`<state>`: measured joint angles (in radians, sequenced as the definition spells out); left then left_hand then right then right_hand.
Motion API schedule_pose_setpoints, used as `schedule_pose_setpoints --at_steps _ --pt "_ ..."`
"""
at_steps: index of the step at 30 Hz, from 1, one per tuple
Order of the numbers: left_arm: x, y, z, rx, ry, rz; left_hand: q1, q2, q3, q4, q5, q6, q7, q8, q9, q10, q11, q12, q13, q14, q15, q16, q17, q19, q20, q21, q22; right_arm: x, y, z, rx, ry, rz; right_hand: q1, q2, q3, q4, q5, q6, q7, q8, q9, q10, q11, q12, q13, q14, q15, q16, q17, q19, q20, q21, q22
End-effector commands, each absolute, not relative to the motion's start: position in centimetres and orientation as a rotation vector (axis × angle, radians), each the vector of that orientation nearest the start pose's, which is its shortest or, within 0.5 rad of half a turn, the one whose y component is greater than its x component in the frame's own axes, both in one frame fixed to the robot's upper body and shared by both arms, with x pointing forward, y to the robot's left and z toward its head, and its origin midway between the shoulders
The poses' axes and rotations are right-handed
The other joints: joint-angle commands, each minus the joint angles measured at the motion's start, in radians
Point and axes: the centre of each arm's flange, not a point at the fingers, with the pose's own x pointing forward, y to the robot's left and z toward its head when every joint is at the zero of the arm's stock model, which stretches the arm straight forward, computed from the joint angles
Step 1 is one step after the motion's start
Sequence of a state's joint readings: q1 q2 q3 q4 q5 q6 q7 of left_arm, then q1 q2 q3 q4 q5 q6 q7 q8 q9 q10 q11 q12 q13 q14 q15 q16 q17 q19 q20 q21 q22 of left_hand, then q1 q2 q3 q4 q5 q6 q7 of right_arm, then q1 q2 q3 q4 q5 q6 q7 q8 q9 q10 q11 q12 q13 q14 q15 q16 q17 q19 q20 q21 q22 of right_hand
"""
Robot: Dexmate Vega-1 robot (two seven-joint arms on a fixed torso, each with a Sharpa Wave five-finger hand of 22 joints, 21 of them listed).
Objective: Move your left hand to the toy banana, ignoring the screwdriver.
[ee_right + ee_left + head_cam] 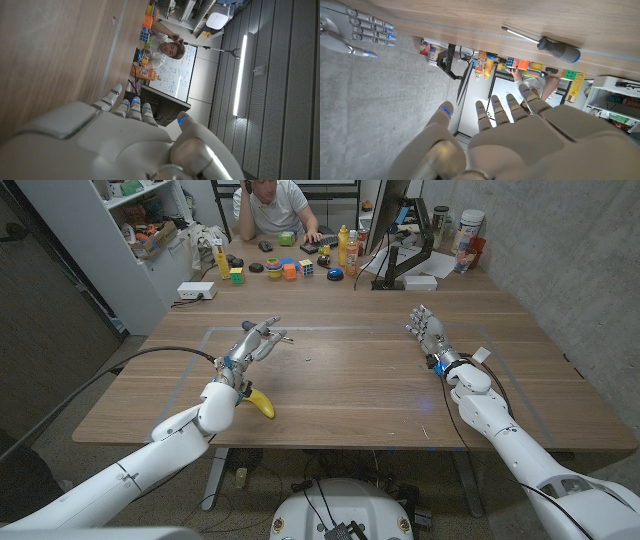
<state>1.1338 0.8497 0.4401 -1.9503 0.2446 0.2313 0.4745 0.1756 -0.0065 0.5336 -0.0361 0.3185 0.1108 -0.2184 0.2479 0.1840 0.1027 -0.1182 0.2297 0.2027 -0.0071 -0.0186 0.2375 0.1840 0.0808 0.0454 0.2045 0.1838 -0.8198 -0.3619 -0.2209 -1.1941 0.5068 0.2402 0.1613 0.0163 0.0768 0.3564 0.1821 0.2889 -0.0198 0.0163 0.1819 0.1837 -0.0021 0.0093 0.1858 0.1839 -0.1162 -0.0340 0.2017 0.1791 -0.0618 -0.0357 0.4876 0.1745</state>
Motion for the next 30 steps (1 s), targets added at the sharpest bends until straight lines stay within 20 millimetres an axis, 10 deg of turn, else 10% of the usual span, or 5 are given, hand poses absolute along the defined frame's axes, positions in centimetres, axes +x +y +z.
schedule_pose_setpoints --at_steps 1,18,30 --pt "51.6 24.9 -4.9 1.179 -0.703 0.311 0.016 0.002 0.005 -0.010 0.007 0.000 -0.002 -0.004 0.006 -0.010 -0.008 -0.008 0.002 -0.010 -0.007 -0.004 0.006 -0.010 0.002 -0.003 0.004 67.2 -28.9 -3.4 0.045 -0.562 0.223 0.004 0.096 0.007 -0.001 0.006 -0.006 0.006 0.007 0.003 -0.005 0.004 0.006 0.004 -0.007 -0.041 0.005 0.003 -0.011 -0.114 -0.004 0.005" --pt "48.5 24.3 -7.3 1.300 -0.720 0.333 0.046 -0.017 0.003 -0.047 0.012 -0.049 -0.001 -0.028 0.009 -0.051 0.003 -0.026 0.011 -0.027 0.000 -0.012 0.010 -0.033 0.015 -0.006 0.005 67.5 -28.8 -3.5 0.043 -0.560 0.229 0.003 0.096 0.006 -0.001 0.005 -0.008 0.007 0.006 0.003 -0.005 0.005 0.006 0.004 -0.006 -0.039 0.005 0.003 -0.009 -0.112 -0.008 0.005" --pt "46.3 24.9 -9.3 1.395 -0.673 0.394 0.068 -0.008 0.012 -0.073 0.008 0.075 0.003 0.020 0.022 0.037 0.018 0.007 0.027 0.049 -0.009 0.020 0.022 -0.016 0.037 0.003 0.006 67.9 -28.2 -3.4 0.042 -0.555 0.237 0.003 0.095 0.006 -0.001 0.004 -0.011 0.006 0.005 0.003 -0.004 0.005 0.007 0.004 -0.005 -0.038 0.005 0.003 -0.008 -0.112 -0.011 0.006"
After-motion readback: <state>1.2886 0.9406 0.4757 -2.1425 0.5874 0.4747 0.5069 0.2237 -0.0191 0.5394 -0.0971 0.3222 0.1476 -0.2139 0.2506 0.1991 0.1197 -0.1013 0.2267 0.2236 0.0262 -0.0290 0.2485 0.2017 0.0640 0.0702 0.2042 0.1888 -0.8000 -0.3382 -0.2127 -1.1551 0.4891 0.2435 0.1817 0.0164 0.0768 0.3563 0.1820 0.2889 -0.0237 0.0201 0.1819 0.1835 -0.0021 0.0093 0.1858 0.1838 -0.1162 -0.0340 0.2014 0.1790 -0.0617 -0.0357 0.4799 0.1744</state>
